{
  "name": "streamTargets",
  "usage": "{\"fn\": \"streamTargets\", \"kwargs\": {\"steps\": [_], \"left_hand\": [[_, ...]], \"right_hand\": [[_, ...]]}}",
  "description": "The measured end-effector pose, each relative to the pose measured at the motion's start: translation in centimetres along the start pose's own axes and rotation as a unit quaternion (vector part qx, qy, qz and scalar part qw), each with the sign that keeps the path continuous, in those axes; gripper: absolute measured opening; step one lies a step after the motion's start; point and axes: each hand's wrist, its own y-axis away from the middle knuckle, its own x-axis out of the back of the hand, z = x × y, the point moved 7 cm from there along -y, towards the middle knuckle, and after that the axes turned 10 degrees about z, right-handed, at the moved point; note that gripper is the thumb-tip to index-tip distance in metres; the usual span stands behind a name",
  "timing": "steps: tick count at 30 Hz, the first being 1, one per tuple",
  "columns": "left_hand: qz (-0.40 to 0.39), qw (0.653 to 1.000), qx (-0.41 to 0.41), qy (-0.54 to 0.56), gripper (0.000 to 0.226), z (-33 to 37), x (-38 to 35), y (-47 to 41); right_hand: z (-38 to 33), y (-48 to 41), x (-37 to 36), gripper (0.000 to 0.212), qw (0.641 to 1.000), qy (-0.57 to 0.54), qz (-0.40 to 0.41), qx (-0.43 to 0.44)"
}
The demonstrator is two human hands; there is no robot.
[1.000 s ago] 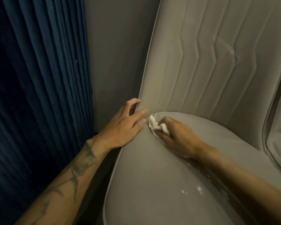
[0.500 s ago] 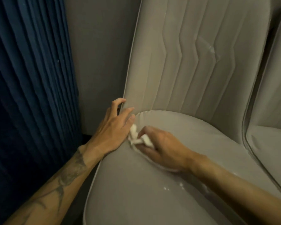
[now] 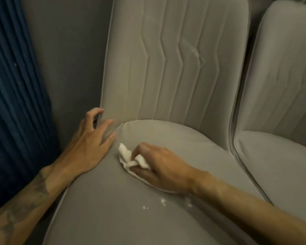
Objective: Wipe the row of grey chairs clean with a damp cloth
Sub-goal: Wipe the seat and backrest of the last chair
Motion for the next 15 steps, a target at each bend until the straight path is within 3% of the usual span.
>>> {"fn": "streamTargets", "kwargs": {"steps": [2,6,8,10,13,15], "left_hand": [[-0.001,1.000,-0.004,-0.008,0.047,-0.1,0.0,0.1],[-0.009,1.000,0.000,-0.012,0.048,0.0,-0.2,0.2],[-0.001,1.000,-0.004,-0.014,0.049,0.0,0.0,0.2],[-0.004,1.000,0.000,-0.019,0.049,0.0,-0.1,0.1],[-0.007,1.000,-0.002,-0.016,0.052,0.3,-0.2,0.0],[-0.010,1.000,-0.003,-0.017,0.057,0.2,-0.2,0.0]], "right_hand": [[2.9,-0.2,1.1,0.029,0.999,0.034,-0.015,-0.012],[14.8,0.6,6.3,0.036,0.959,0.158,0.011,-0.237],[16.7,1.3,7.1,0.040,0.941,0.174,0.047,-0.287],[14.8,1.5,5.8,0.041,0.958,0.148,0.057,-0.241],[9.1,3.5,3.7,0.041,0.992,0.067,0.030,-0.105],[9.1,4.8,4.8,0.033,0.996,0.043,0.008,-0.078]]}}
